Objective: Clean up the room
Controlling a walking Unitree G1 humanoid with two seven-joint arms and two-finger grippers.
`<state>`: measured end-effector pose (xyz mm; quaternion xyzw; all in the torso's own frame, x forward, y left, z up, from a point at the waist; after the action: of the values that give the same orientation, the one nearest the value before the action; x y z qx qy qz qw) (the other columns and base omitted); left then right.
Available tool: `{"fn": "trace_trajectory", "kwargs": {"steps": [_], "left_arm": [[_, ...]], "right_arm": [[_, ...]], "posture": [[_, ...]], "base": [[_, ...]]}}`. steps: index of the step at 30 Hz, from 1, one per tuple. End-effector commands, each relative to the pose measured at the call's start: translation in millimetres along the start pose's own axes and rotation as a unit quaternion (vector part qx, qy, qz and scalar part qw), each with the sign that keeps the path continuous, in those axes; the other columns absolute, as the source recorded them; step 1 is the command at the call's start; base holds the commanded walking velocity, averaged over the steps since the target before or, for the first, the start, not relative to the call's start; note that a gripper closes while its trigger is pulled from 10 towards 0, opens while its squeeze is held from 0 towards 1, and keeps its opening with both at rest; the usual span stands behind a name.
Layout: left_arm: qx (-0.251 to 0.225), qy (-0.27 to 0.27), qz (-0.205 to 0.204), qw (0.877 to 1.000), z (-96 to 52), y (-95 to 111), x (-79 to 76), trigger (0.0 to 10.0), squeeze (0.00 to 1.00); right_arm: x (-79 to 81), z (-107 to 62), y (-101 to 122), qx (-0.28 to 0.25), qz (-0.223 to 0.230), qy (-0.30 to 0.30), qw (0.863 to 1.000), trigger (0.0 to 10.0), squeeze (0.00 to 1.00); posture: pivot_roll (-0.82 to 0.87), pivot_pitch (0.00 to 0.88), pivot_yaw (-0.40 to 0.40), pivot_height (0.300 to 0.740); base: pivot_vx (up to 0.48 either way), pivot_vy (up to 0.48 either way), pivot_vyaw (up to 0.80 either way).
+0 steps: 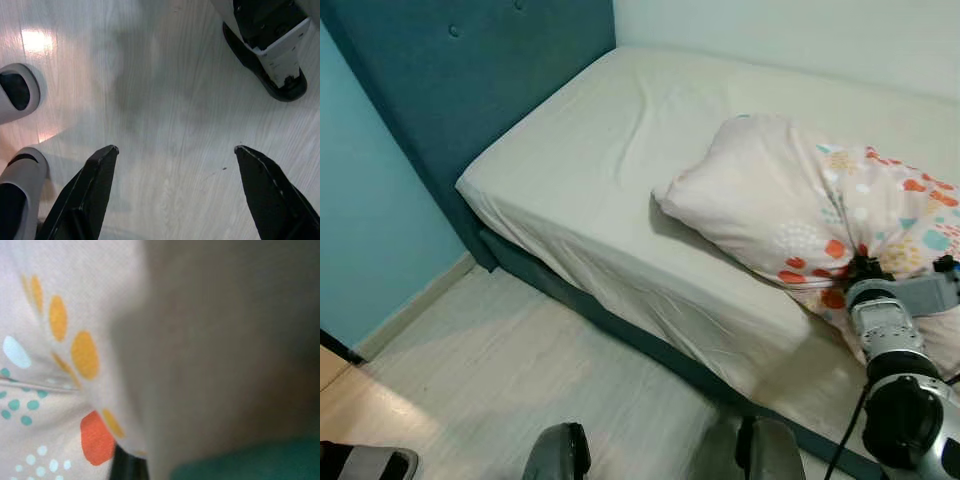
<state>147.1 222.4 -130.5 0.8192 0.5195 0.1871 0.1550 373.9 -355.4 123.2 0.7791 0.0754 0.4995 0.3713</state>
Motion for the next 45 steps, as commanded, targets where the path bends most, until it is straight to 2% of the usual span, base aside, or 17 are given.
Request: {"fn": "trace_trajectory", "kwargs": {"steps": [1,8,12,16,17,20,21,22,23,25,28,29,31,36,38,43,45], "left_arm": [[0.016,-0.009,-0.002,1.000,-1.6,-11.2,-6.4,10.0,0.00],[0.011,-0.009,-0.001,1.000,0.2,-4.9,-6.0,10.0,0.00],[0.006,-0.008,0.001,1.000,2.1,2.0,-5.3,10.0,0.00],[0.001,-0.008,0.003,1.000,4.1,9.4,-4.7,10.0,0.00],[0.001,-0.008,0.003,1.000,4.1,9.4,-4.7,10.0,0.00],[-0.006,-0.006,0.003,1.000,6.8,19.9,-4.5,10.0,0.00],[-0.009,-0.005,0.003,1.000,7.8,24.1,-4.2,10.0,0.00],[-0.009,-0.005,0.003,1.000,7.8,24.1,-4.2,10.0,0.00],[-0.015,-0.001,-0.002,1.000,9.4,31.7,-3.1,10.0,0.00],[-0.021,0.002,-0.006,1.000,10.8,39.3,-2.3,10.0,0.00],[-0.023,0.003,-0.006,1.000,11.4,42.2,-2.2,10.0,0.00],[-0.027,0.006,-0.006,1.000,12.8,50.2,-1.3,10.0,0.00],[-0.031,0.009,-0.006,0.999,13.4,55.0,-0.2,10.0,0.00],[-0.038,0.016,-0.013,0.999,14.1,64.2,4.2,10.0,0.00],[-0.042,0.022,-0.020,0.999,14.3,68.8,7.0,10.0,0.00],[-0.067,0.055,-0.078,0.993,13.2,89.6,24.8,10.0,0.00],[-0.095,0.075,-0.112,0.986,10.6,107.6,38.5,10.0,0.00]], "right_arm": [[-20.8,-1.4,19.3,-0.034,-0.011,-0.038,0.999,0.0,0.00],[-29.6,-2.6,56.1,-0.072,-0.031,-0.029,0.997,0.0,0.00],[-10.5,-3.0,91.0,-0.103,-0.103,0.017,0.989,0.0,0.00],[20.8,-5.2,118.0,-0.123,-0.168,0.074,0.975,0.0,0.00],[20.8,-5.2,118.0,-0.123,-0.168,0.074,0.975,0.0,0.00],[67.7,-16.3,139.9,-0.155,-0.210,0.173,0.950,0.0,0.00],[83.4,-21.9,138.5,-0.151,-0.222,0.217,0.938,0.0,0.00],[83.4,-21.9,138.5,-0.151,-0.222,0.217,0.938,0.0,0.00],[101.6,-32.2,126.4,-0.137,-0.243,0.282,0.918,0.0,0.00],[109.7,-42.1,108.8,-0.124,-0.263,0.324,0.900,0.0,0.00],[110.6,-44.6,101.7,-0.118,-0.269,0.334,0.896,0.0,0.00],[106.8,-47.0,84.7,-0.103,-0.275,0.340,0.893,0.0,0.00],[103.0,-49.2,72.4,-0.090,-0.283,0.342,0.892,0.0,0.00],[99.7,-51.8,61.8,-0.079,-0.328,0.338,0.879,0.0,0.00],[99.1,-53.5,62.3,-0.078,-0.329,0.337,0.879,0.0,0.00],[79.6,-49.1,50.9,-0.058,-0.362,0.287,0.885,0.0,0.00],[70.4,-47.8,49.5,-0.063,-0.352,0.260,0.897,0.0,0.00]], "posture": [[0.11,0.214,0.068,0.465],[0.09,0.194,0.064,0.465],[0.07,0.169,0.062,0.465],[0.05,0.142,0.062,0.465],[0.05,0.142,0.062,0.465],[0.02,0.101,0.058,0.465],[0.01,0.088,0.060,0.465],[0.01,0.088,0.060,0.465],[0.01,0.067,0.060,0.470],[0.01,0.053,0.062,0.480],[0.01,0.050,0.062,0.485],[0.00,0.026,0.070,0.495],[0.00,0.022,0.072,0.505],[-0.01,0.001,0.081,0.519],[-0.01,0.000,0.083,0.524],[-0.02,0.000,0.079,0.544],[-0.02,0.000,0.074,0.559]], "base": [[0.000,0.000,0.00],[0.000,0.000,0.00],[0.000,0.000,0.00],[0.000,0.000,0.00],[0.000,0.000,0.00],[0.000,0.000,0.00],[0.000,0.000,0.00],[0.000,0.000,0.00],[0.000,0.000,0.00],[0.000,0.000,0.00],[0.000,0.000,0.00],[0.000,0.000,0.00],[0.000,0.000,0.00],[0.000,0.000,0.00],[0.000,0.000,0.00],[0.000,0.000,0.00],[0.000,0.000,0.00]]}}
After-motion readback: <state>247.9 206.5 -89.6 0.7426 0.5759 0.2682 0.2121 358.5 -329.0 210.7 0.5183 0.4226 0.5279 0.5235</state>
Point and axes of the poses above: a point about 5 cm out from each wrist's last joint towards the gripper, its own z axis pointing out of the wrist towards the gripper, its own y axis along the axis of the wrist's last joint, x = y × z, the point moved 4 cm from there along z, pointing out of the wrist towards the gripper, and after that the axes turned 4 degrees about -z, right-handed, at the moved point
